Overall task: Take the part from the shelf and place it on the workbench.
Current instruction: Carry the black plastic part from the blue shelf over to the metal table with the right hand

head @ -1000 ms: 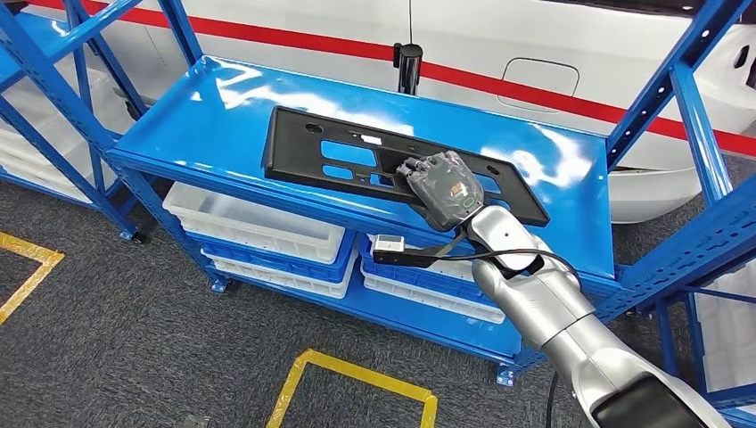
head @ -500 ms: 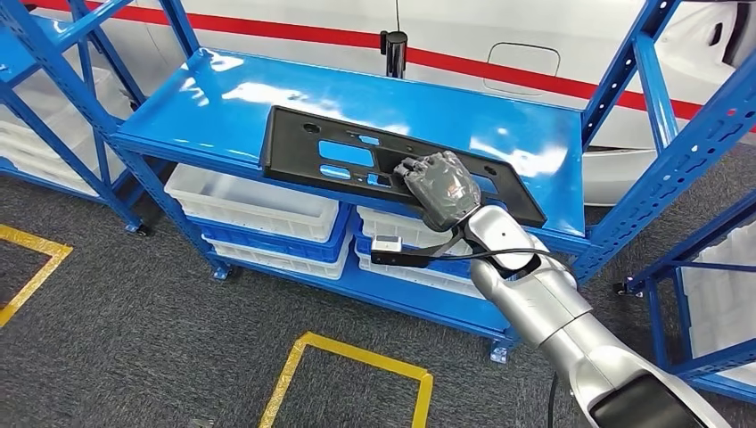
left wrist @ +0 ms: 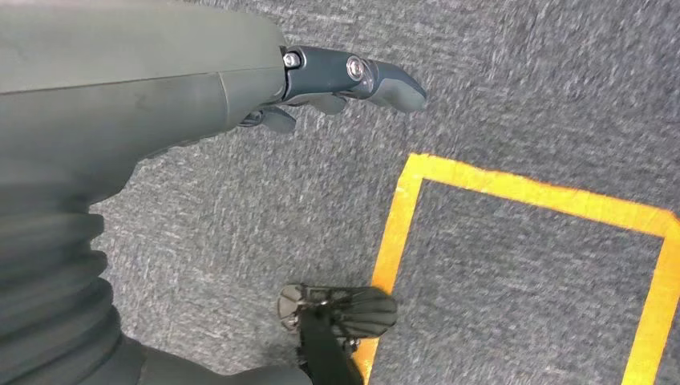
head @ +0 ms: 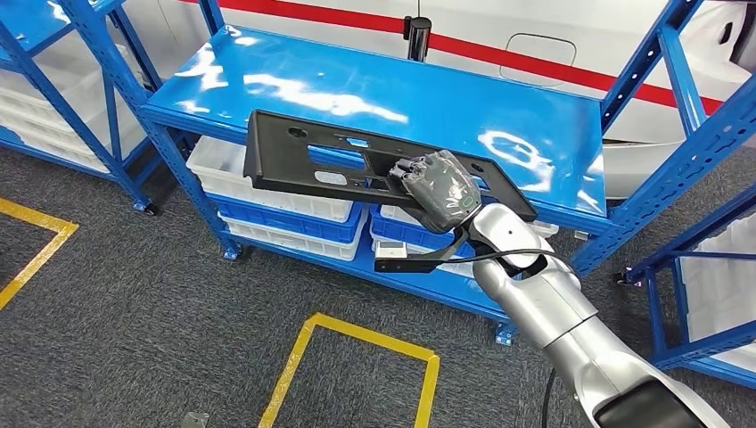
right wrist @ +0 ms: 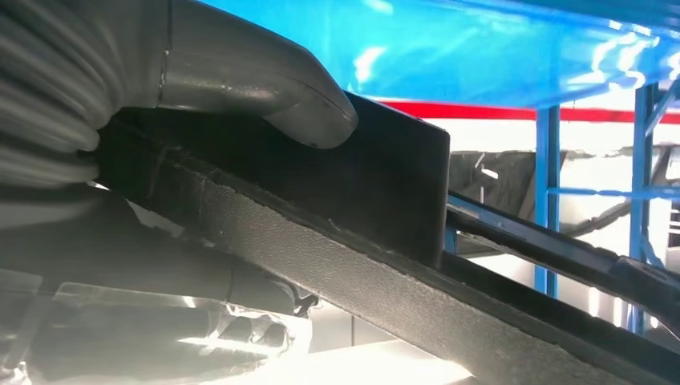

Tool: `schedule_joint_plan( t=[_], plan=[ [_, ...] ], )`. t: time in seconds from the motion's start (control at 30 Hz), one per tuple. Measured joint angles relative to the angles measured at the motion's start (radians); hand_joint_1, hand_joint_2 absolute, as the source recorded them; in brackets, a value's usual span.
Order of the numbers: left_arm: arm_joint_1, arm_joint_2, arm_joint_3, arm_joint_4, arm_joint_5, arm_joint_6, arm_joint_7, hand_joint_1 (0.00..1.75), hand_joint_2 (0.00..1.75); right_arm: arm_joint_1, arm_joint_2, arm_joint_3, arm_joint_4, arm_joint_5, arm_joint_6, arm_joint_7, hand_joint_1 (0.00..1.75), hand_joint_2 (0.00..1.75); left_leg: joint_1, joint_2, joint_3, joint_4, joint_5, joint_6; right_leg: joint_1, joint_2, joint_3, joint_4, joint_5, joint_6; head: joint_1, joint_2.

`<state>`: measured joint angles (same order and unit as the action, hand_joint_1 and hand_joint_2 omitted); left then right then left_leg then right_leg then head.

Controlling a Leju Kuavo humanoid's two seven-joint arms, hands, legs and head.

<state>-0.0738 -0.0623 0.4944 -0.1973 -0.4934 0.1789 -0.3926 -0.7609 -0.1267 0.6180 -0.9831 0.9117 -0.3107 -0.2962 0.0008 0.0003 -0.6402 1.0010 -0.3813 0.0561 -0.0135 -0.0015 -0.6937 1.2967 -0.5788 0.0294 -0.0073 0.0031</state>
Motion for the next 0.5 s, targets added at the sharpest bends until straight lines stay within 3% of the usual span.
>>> schedule_joint_plan(
  t=[0.03,0.07,0.13,0.17,0.2,0.27,0.3,0.37,0.43,0.47,0.5],
  plan=[
    [0.0,0.0,0.0,0.0,0.0,0.0,0.0,0.0,1.75,0.001,0.0,0.0,0.0,0.0,0.001,0.0,1.75,1.75,-0.005,0.0,-0.012,0.0,0.011,0.001,0.002,0.0,0.028,-0.023,0.02,0.006,0.0,0.0],
    [0.0,-0.001,0.0,0.0,0.0,0.0,0.0,0.0,1.75,0.0,0.0,0.0,-0.001,0.0,0.002,0.0,1.75,1.75,-0.008,0.0,-0.023,0.0,0.021,0.001,0.006,0.0,0.071,-0.08,0.042,0.007,0.0,0.0],
    [-0.001,-0.005,0.0,0.0,0.0,-0.001,0.001,0.0,1.75,-0.004,0.0,-0.002,-0.005,0.001,0.002,0.001,1.75,1.75,-0.013,-0.001,-0.043,0.001,0.042,-0.003,0.02,-0.001,0.178,-0.24,0.057,-0.009,0.0,0.0],
    [-0.001,-0.006,0.0,0.0,0.0,-0.002,0.002,0.0,1.75,-0.006,0.0,-0.003,-0.008,0.002,0.002,0.002,1.75,1.75,-0.014,0.0,-0.049,-0.002,0.054,-0.007,0.026,-0.002,0.214,-0.3,0.055,-0.017,-0.001,0.0],
    [-0.001,-0.008,0.0,0.0,0.0,-0.002,0.003,0.0,1.75,-0.008,0.001,-0.003,-0.01,0.004,0.002,0.004,1.75,1.75,-0.013,0.0,-0.052,-0.006,0.066,-0.011,0.03,-0.002,0.231,-0.336,0.052,-0.023,-0.001,0.0],
    [0.001,-0.006,0.001,0.0,0.0,-0.002,0.006,0.0,1.75,-0.01,0.001,-0.004,-0.011,0.007,0.002,0.007,1.75,1.75,-0.012,-0.001,-0.058,-0.014,0.082,-0.021,0.021,-0.003,0.222,-0.352,0.069,-0.032,0.0,0.0],
    [0.002,-0.005,0.001,0.0,0.0,-0.002,0.007,0.0,1.75,-0.012,0.003,-0.004,-0.011,0.008,0.002,0.008,1.75,1.75,-0.01,-0.003,-0.065,-0.004,0.065,-0.026,0.013,-0.004,0.214,-0.358,0.082,-0.041,0.002,0.0],
    [0.003,-0.004,0.001,0.0,-0.001,-0.001,0.008,0.0,1.75,-0.014,0.007,-0.003,-0.011,0.008,0.002,0.009,1.75,1.75,-0.002,-0.005,-0.087,0.069,-0.026,-0.04,-0.001,-0.006,0.198,-0.363,0.112,-0.057,0.001,0.0],
    [0.003,-0.003,0.001,0.0,-0.001,-0.001,0.008,0.0,1.75,-0.015,0.012,-0.003,-0.011,0.009,0.002,0.01,1.75,1.75,0.012,-0.005,-0.11,0.207,-0.122,-0.058,-0.001,-0.007,0.169,-0.359,0.137,-0.059,-0.003,0.0],
    [0.003,-0.002,0.001,0.0,-0.001,-0.001,0.008,0.0,1.75,-0.015,0.013,-0.003,-0.011,0.009,0.002,0.012,1.75,1.75,0.02,-0.005,-0.114,0.265,-0.138,-0.068,-0.003,-0.008,0.154,-0.355,0.147,-0.054,-0.003,0.0],
    [0.003,-0.002,0.001,0.0,-0.001,-0.001,0.008,0.0,1.75,-0.015,0.014,-0.003,-0.011,0.011,0.002,0.014,1.75,1.75,0.029,-0.004,-0.107,0.298,-0.13,-0.078,-0.006,-0.008,0.137,-0.348,0.156,-0.047,-0.003,0.0]
  ],
)
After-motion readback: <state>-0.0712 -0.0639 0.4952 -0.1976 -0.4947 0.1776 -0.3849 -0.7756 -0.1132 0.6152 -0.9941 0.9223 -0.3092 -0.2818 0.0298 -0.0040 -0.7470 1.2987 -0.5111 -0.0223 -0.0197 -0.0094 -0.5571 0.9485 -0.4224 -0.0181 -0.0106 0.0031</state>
